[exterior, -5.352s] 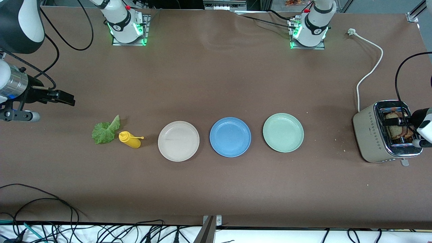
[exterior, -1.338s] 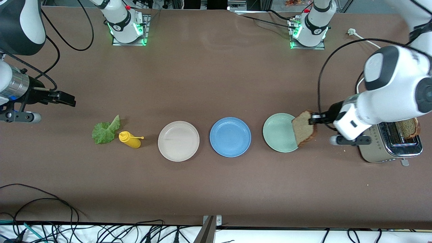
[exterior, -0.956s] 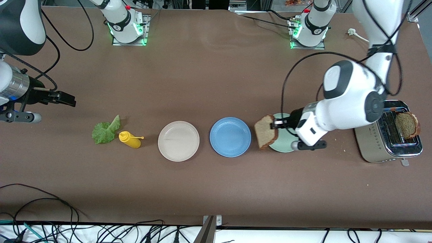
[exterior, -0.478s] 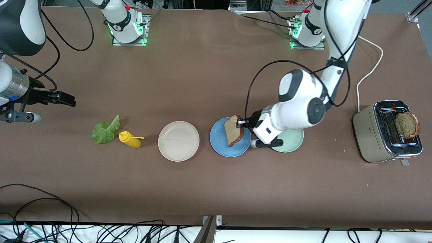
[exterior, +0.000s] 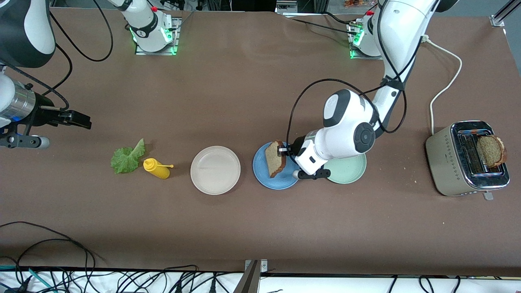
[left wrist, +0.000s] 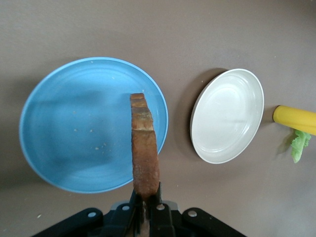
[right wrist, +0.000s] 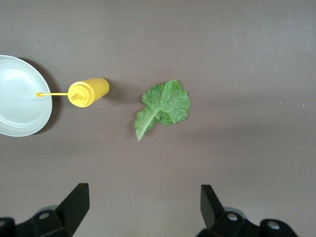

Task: Make sandwich in blue plate with both arms
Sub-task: 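Carry the bread slice over the blue plate with the left gripper, then lay the bread on the blue plate and open the left gripper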

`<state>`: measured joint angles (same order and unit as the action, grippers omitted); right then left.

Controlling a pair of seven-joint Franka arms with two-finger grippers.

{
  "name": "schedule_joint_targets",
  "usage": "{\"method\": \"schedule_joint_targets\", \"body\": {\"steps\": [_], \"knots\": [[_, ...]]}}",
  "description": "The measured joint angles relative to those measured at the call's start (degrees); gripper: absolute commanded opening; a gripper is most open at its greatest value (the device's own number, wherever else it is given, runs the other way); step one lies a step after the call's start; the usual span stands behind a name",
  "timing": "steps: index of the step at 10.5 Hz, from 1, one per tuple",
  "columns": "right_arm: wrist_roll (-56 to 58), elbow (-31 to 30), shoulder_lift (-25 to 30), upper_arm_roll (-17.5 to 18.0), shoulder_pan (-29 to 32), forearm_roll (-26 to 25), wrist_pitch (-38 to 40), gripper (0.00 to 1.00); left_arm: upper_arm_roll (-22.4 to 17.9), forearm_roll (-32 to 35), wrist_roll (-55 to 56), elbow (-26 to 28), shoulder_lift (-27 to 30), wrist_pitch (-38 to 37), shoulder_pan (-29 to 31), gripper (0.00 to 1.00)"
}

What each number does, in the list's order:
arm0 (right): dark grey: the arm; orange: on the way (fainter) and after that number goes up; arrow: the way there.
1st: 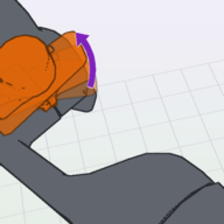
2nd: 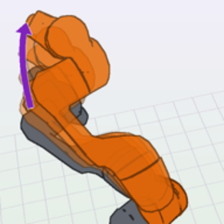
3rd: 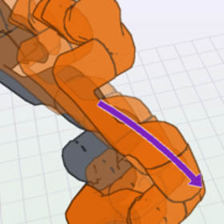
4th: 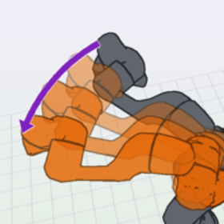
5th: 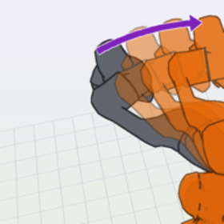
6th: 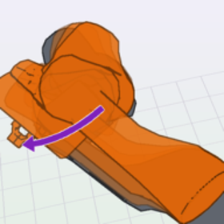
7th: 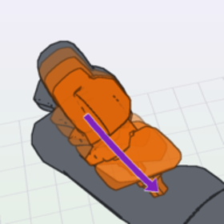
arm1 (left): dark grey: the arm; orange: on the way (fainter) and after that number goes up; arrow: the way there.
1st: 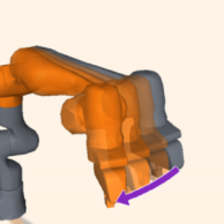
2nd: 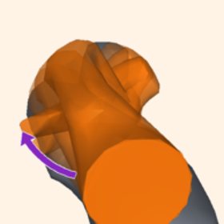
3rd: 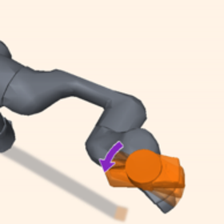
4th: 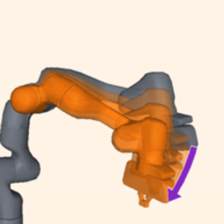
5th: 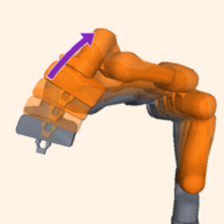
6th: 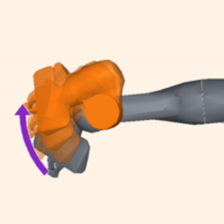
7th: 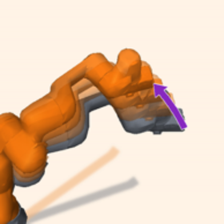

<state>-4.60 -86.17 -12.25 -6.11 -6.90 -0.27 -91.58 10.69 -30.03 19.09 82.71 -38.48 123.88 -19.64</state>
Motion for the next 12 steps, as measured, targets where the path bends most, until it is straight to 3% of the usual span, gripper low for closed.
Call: {"method": "schedule_joint_targets", "body": {"steps": [8, 10, 12], "knots": [[0.0, 0.0, -0.11, 0.0, 0.0, 0.0, 0.0, 1.0, -0.65, 0.0, -0.15, -0.08, -3.43, 3.65, -1.84, 0.02], [0.0, 0.0, -0.11, 0.0, 0.0, 0.0, 0.0, 1.0, -1.81, 0.0, -2.32, -0.09, -3.96, 4.43, -1.9, 0.43], [0.0, 0.0, -0.11, 0.0, 0.0, 0.0, 0.0, 1.0, -3.97, 0.0, -5.46, -0.1, -4.7, 4.53, -1.87, 1.0]]}}
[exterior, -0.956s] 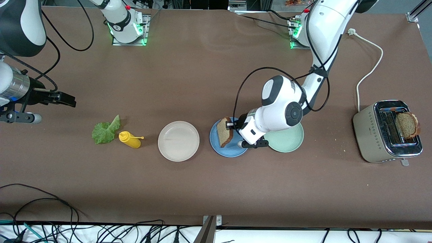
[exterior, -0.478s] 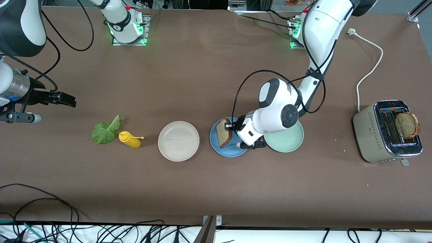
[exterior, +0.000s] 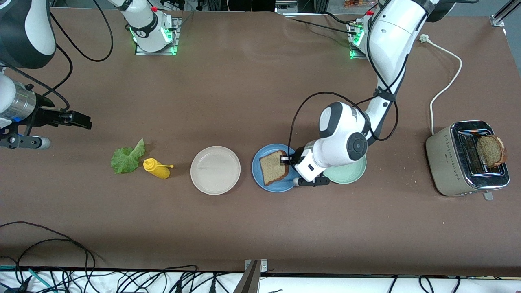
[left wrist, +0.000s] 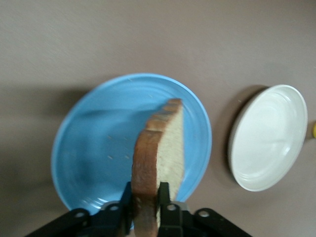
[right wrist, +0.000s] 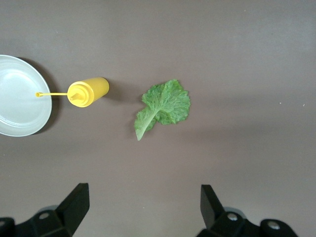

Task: Make sandwich in blue plate with both arms
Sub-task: 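Lay the bread on the blue plate and open the left gripper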

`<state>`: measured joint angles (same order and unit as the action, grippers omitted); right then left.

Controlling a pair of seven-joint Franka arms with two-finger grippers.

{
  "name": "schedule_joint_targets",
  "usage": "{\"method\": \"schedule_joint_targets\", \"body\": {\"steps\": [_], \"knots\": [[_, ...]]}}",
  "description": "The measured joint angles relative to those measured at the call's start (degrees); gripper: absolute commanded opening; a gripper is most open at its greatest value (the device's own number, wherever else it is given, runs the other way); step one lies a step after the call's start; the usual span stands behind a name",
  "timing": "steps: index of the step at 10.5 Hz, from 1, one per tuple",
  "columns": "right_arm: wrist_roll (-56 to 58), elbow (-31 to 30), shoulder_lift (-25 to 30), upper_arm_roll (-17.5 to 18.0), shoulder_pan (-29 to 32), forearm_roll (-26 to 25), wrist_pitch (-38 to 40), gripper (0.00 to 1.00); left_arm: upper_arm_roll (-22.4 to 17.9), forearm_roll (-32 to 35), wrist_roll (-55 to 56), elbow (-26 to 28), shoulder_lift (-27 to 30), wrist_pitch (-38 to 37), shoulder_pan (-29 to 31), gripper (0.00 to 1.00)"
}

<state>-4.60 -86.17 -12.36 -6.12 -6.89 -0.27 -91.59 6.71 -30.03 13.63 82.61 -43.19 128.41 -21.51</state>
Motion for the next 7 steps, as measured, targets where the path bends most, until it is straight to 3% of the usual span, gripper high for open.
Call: {"method": "schedule_joint_targets", "body": {"steps": [7], "knots": [[0.0, 0.0, -0.01, 0.01, -0.01, 0.0, 0.0, 1.0, -5.08, 0.0, -1.74, -0.01, -0.8, 0.25, 0.08, 1.0]]}}
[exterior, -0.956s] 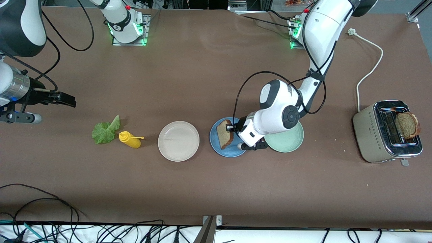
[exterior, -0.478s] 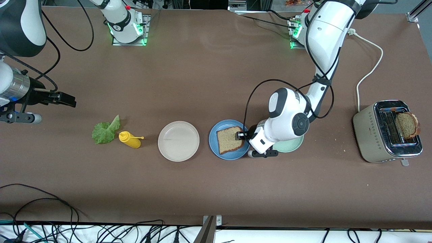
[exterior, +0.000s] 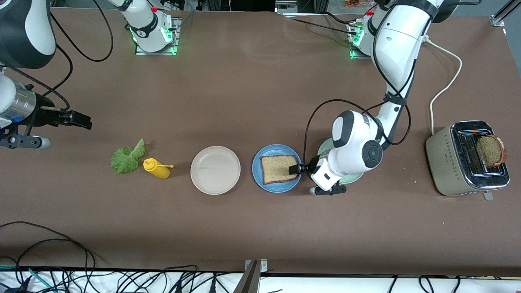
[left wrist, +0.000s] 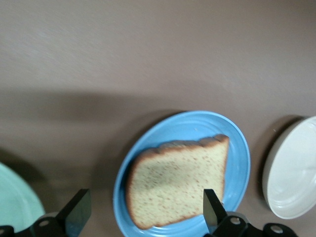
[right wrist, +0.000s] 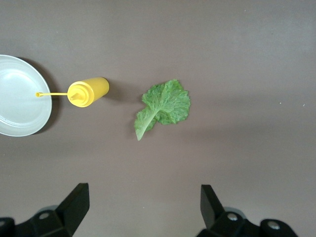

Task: Make sandwich in blue plate with both arms
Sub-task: 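Lay the bread on the blue plate and open the left gripper, then withdraw the left gripper while the right gripper reaches the lettuce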

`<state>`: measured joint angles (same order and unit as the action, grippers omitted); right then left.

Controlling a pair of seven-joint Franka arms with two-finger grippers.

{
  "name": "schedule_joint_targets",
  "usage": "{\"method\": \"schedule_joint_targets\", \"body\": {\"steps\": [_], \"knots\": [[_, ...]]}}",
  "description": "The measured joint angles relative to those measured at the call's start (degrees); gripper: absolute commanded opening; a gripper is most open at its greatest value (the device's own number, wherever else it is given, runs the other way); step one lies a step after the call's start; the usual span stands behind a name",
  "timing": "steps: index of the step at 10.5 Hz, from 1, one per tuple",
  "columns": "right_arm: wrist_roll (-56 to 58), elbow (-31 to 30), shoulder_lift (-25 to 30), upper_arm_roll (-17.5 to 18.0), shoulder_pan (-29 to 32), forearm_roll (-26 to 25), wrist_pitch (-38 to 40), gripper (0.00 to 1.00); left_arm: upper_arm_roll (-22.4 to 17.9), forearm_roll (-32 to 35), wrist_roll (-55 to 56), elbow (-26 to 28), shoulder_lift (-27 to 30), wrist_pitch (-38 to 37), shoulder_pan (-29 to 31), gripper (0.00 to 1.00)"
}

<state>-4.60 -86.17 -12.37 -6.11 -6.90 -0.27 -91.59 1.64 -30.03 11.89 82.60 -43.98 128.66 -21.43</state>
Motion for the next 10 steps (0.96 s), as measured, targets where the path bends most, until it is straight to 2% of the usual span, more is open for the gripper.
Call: {"method": "schedule_joint_targets", "body": {"steps": [2, 5, 10], "knots": [[0.0, 0.0, 0.0, 0.0, 0.0, 0.0, -0.05, 1.0, -3.17, 0.09, -0.14, -0.61, 0.36, -2.33, 0.03, 1.0], [0.0, 0.02, 0.01, -0.02, 0.03, 0.0, -1.15, 1.0, -5.69, 9.09, -0.46, -2.11, 4.24, -11.45, 2.05, 1.0], [-1.41, 0.0, -0.13, -2.55, 0.48, 0.02, -1.19, 1.0, -6.15, 13.93, -1.75, -2.12, 14.7, -29.9, 13.0, 1.0]]}}
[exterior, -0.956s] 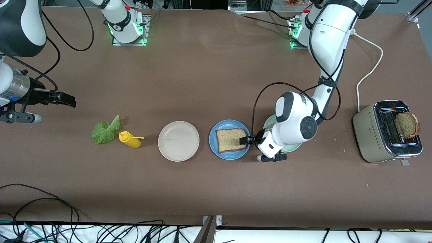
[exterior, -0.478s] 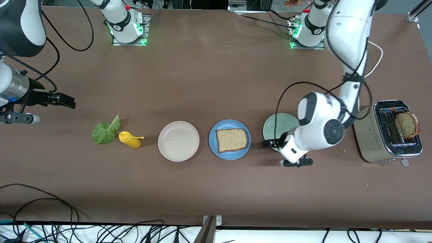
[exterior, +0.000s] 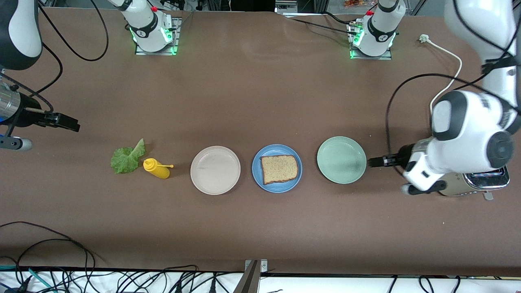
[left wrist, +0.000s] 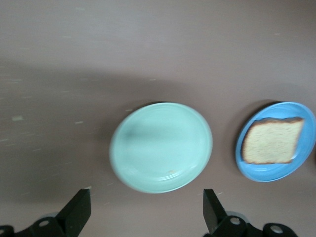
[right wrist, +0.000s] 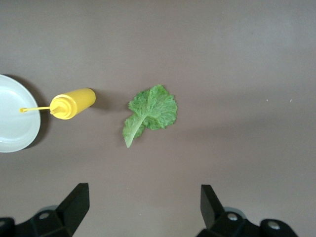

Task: Make sandwich in blue plate with both arms
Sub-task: 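Withdraw the left gripper while the right gripper reaches the lettuce, then grasp the green lettuce leaf by its stem with the right gripper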

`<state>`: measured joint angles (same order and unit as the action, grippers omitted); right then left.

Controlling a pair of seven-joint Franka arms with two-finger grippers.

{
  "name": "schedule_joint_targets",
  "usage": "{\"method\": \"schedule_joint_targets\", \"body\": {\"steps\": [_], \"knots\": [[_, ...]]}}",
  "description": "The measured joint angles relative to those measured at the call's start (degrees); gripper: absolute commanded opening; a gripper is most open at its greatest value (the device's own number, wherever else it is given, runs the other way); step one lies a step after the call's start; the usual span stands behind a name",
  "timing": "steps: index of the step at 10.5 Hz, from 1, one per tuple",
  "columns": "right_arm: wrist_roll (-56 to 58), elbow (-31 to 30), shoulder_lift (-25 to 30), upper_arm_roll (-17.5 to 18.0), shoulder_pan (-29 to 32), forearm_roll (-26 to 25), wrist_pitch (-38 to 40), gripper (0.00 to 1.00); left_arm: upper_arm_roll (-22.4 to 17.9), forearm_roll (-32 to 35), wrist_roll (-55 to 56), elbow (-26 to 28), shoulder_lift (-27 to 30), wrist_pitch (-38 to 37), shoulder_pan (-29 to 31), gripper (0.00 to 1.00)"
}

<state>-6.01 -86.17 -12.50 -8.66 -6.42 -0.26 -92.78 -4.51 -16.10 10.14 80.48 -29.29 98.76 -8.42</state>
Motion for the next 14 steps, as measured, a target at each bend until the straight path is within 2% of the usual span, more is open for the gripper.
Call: {"method": "schedule_joint_targets", "body": {"steps": [2, 4, 7, 10, 14], "knots": [[-5.35, -0.46, -2.79, 0.0, 0.02, 0.0, -0.12, 0.97, 0.07, 7.81, -3.43, 0.44, 3.99, -3.59, 1.72, 1.0], [-7.96, -0.75, -7.19, -0.05, 0.25, 0.11, -1.83, 1.0, 0.13, 12.21, -4.83, 2.51, 9.96, -4.66, 1.93, 1.0], [-11.73, -1.1, -13.78, -0.1, 0.89, 2.39, -3.1, 1.0, 0.0, 12.71, -10.87, 6.93, 19.33, -6.6, 3.56, 1.0], [-14.47, -1.33, -17.79, -0.1, 0.92, 2.74, -3.35, 1.0, 0.15, 12.72, -11.64, 12.49, 26.95, -6.61, 3.62, 1.0], [-19.06, -7.48, -18.9, -0.01, 0.88, 3.35, -9.99, 1.0, 1.45, 13.73, -11.41, 11.76, 31.26, -6.7, 4.85, 1.0]]}}
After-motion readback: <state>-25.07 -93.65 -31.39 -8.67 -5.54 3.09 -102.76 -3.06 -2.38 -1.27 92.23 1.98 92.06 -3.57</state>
